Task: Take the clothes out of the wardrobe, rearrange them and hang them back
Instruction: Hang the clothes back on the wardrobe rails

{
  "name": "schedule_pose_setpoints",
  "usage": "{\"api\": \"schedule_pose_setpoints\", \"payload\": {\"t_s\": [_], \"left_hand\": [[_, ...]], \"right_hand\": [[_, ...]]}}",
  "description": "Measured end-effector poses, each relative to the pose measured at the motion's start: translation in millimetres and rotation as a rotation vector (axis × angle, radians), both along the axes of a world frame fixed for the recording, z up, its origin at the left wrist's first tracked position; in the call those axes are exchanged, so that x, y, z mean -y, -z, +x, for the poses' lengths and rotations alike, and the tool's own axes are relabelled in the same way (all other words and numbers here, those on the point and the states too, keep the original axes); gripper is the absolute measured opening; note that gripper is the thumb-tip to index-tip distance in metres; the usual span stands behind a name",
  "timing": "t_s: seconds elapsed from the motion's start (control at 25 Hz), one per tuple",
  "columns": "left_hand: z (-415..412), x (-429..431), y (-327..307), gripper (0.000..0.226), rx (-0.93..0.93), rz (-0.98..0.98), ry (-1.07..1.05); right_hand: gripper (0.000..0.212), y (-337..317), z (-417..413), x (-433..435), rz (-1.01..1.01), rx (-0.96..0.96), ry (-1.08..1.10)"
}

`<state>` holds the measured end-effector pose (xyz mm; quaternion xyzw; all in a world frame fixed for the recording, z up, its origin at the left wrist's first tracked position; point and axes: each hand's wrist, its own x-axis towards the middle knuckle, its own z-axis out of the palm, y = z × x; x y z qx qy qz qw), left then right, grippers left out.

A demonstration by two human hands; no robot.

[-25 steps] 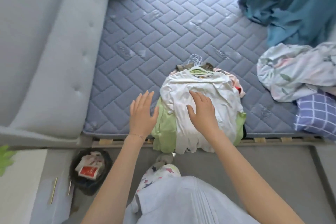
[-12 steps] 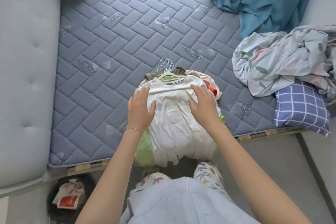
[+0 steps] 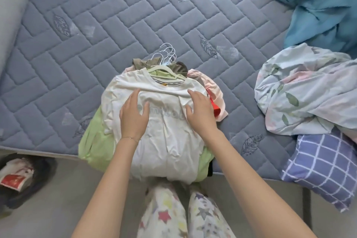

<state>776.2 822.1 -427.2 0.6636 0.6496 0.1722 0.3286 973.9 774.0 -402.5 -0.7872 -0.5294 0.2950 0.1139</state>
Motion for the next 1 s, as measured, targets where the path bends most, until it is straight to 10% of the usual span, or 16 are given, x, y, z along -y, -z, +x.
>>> {"api": "schedule_pose_setpoints", "payload": {"t_s": [0.48,0.64,1.0], "left_hand": [[45,-70,201,0.049,-0.005,0.028,0.122],[51,-69,212,0.046,0.108,0.004,0.087],[79,-64,184,0.048,0.468,-0.21,-0.215]], "right_hand": [[0.054,244,36,-125,0.023,0.18,-0.05],[0.039,260,51,-127,0.059,0.315,-0.036],[0.009,216,34,-83,0.408,-0.123,0.139]]}}
